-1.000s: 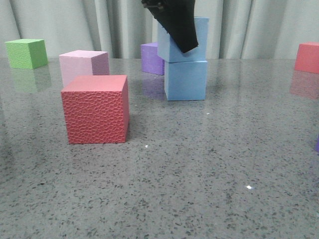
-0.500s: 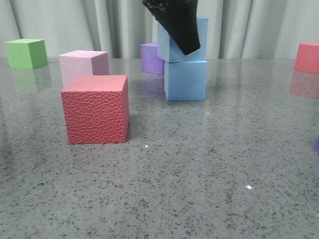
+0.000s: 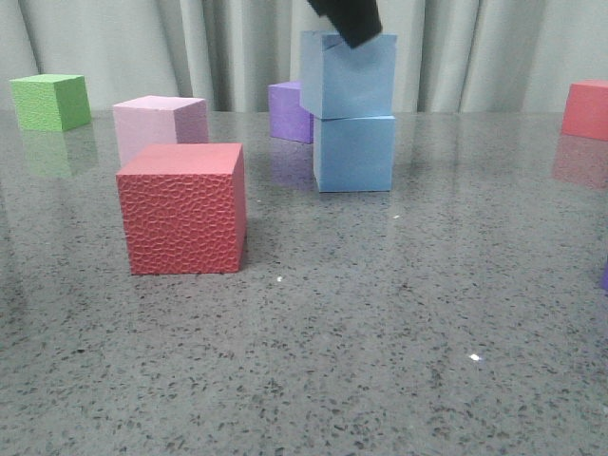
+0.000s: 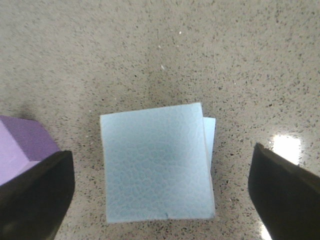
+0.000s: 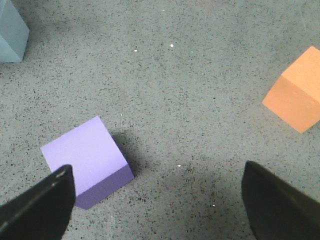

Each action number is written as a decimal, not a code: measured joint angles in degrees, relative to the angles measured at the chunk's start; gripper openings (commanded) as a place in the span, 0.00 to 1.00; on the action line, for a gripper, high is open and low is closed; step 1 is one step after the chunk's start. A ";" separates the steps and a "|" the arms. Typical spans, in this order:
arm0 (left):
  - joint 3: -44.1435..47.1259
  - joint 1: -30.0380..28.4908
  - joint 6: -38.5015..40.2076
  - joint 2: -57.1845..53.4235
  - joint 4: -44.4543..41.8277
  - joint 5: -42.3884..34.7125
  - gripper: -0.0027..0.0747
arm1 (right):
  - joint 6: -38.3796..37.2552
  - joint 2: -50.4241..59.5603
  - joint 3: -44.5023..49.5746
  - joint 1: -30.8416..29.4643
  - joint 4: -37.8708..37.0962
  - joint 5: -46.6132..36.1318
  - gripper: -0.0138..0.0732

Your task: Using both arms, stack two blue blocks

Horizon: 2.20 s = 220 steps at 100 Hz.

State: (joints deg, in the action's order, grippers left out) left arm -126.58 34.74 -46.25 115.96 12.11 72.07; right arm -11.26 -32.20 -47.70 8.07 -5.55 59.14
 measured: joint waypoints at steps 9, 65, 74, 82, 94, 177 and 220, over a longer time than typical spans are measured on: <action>0.00 0.00 1.56 -1.60 0.00 0.00 0.90 | 0.00 0.00 0.00 0.00 0.00 0.00 0.92; 0.00 -4.86 24.07 -14.20 -15.80 0.58 0.90 | 0.04 0.00 0.00 0.00 0.00 0.00 0.92; 0.00 -6.97 28.75 -16.15 -17.39 0.65 0.90 | 0.04 0.00 0.00 0.00 0.00 0.00 0.92; 0.00 -9.12 31.01 -17.80 -17.93 0.70 0.90 | 0.04 0.00 0.00 0.00 0.00 0.00 0.92; 0.00 -11.96 32.69 -20.01 -18.19 0.83 0.90 | 0.04 0.00 0.00 0.00 -0.02 0.00 0.92; 46.72 -25.89 39.97 -54.53 -18.32 -13.26 0.90 | 0.04 0.00 0.00 0.00 -0.15 0.00 0.92; 75.75 -25.99 45.10 -76.31 -18.22 -18.80 0.90 | 0.04 0.00 0.00 0.00 -0.15 0.00 0.92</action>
State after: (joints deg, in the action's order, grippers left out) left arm -50.83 8.75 -1.15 39.65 -6.10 53.27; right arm -11.22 -32.20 -47.70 8.07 -5.70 59.14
